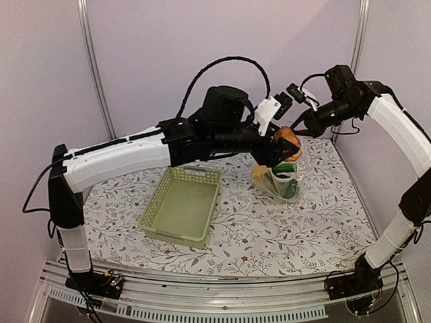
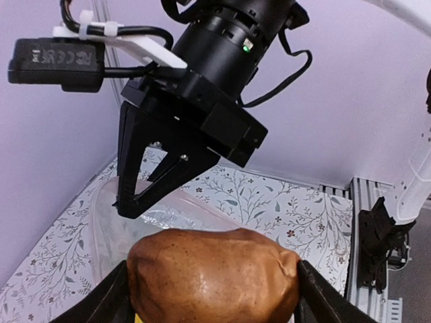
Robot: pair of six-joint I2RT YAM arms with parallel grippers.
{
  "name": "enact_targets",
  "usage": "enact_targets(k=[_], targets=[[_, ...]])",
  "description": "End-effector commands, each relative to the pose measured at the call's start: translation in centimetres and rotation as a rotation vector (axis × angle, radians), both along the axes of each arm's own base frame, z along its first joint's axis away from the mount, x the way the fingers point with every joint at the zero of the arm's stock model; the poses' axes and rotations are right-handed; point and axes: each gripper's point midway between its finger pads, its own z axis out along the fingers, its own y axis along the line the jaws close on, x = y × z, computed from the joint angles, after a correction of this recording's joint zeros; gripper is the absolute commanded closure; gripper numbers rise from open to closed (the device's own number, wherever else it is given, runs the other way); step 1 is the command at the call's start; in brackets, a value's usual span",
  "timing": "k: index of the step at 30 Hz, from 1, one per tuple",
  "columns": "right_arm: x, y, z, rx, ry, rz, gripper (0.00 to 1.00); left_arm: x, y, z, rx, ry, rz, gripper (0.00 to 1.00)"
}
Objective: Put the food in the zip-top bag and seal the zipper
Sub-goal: Place the fake vegetable in the zipper food storage bag.
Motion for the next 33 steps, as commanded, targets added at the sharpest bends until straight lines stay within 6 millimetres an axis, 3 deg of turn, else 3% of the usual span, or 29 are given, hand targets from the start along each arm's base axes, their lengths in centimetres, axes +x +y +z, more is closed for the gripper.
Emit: enact_targets(k=[1,8,12,14,18,20,26,29,33], targets=[[-1.0,0.8,1.8,0.049,-0.014,0.043,1.0,0.6,-0.7,-1.5,0.124,-0.154,0.049,0.44],[-0.6,0.9,1.1,0.039,0.005,0.041,1.0,2.8,-0.6,-4.7,0.379,-0.351,0.223,0.4],[-0.6,1.0,0.8,0.038,0.014,0.044,1.0,3.7,-0.4,-7.7,0.53,-0.418,0.263,0.35],[-0.5,1.1,0.7,0.037,0.015,0.044,1.0,4.4,-0.4,-9.0,0.601,-0.45,0.293,0.3],[-0.5,1.1,0.5,0.032,0.019,0.042,1.0,6.5,0.5,-9.2,0.71,-0.554,0.45,0.11],[-0.4,1.1,0.5,0.032,0.019,0.043,1.0,7.1,0.9,-8.9,0.746,-0.602,0.501,0.02],[-0.3,1.2,0.4,0.029,0.019,0.042,1.0,7.2,0.9,-6.1,0.672,-0.627,0.539,0.0],[-0.3,1.2,0.3,0.028,0.02,0.041,1.0,5.8,0.9,-3.1,0.526,-0.568,0.506,0.0],[-0.2,1.1,0.1,0.024,0.022,0.04,1.0,2.2,1.5,2.1,0.273,-0.527,0.417,0.0]])
